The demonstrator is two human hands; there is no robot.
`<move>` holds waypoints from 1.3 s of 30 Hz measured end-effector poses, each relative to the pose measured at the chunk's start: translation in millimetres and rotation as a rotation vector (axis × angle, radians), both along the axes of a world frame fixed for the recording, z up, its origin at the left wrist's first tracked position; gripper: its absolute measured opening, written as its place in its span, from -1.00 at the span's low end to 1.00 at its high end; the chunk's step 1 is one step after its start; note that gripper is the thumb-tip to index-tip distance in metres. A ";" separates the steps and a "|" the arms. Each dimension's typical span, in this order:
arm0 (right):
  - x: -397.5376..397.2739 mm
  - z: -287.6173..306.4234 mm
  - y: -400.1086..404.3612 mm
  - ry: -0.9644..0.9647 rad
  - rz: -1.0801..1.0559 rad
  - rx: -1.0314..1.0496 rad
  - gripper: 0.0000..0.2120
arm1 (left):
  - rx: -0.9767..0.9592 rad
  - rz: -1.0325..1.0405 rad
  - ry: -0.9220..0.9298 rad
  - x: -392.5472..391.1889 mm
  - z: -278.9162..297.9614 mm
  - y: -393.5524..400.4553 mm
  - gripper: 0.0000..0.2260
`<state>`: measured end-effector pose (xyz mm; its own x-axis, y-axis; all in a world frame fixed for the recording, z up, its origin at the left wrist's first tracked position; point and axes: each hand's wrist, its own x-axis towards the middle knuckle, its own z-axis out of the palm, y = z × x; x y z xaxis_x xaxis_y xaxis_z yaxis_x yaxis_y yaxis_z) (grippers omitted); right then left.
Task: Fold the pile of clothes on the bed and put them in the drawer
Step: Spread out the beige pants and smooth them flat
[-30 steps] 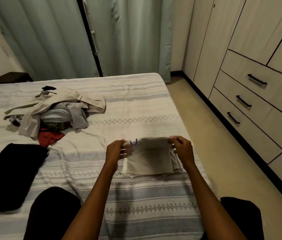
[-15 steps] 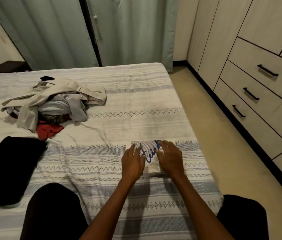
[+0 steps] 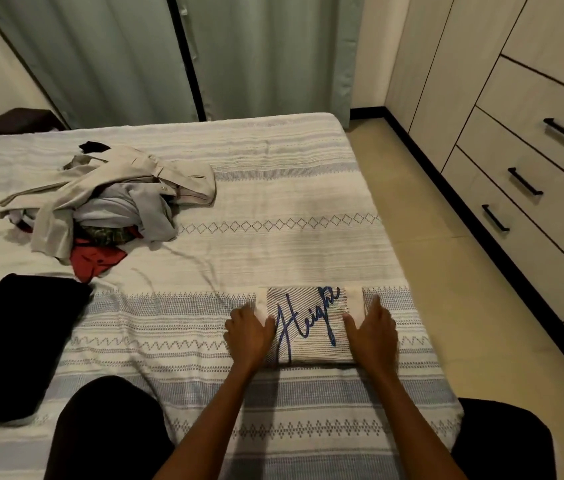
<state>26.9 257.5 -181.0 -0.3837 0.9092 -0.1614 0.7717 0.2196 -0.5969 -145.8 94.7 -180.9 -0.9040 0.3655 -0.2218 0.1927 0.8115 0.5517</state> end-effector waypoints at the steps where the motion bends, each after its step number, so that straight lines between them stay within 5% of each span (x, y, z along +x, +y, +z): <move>1: 0.1 5.7 2.9 0.013 -0.025 -0.101 -0.20 | -0.025 0.015 -0.099 -4.2 2.4 0.9 -0.42; 4: -0.6 12.8 8.8 0.125 -0.029 -0.346 -0.42 | 0.045 -0.047 -0.327 -12.2 11.8 2.9 -0.48; 10: -25.3 29.8 -19.8 0.365 0.054 -0.453 -0.57 | 0.337 -0.065 -0.338 -16.7 39.3 -13.0 -0.81; 17: -128.3 85.3 -93.7 0.489 0.359 -0.513 -0.59 | 0.554 0.255 -0.180 -81.9 90.8 -105.4 -0.81; 22: -217.3 131.3 -187.6 0.551 0.570 -0.662 -0.86 | 0.728 0.564 -0.082 -111.3 134.1 -224.9 -0.84; 30: -292.2 146.5 -358.8 0.244 1.078 -0.736 -0.63 | 0.912 1.079 0.031 -62.7 124.0 -399.3 -0.76; 35: -300.1 118.4 -431.0 -0.032 1.259 -0.661 -0.70 | 0.923 1.256 -0.027 -32.8 95.1 -452.6 -0.77; 39: -309.5 110.6 -460.1 -0.022 1.318 -0.677 -0.68 | 0.887 1.305 0.082 -23.9 87.3 -477.0 -0.72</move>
<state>-282.6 -202.6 -70.5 -0.8447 -0.3330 -0.4191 0.2520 0.4434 -0.8602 -169.7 -382.3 -93.7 -0.6857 -0.6606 -0.3056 -0.2998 -0.1263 0.9456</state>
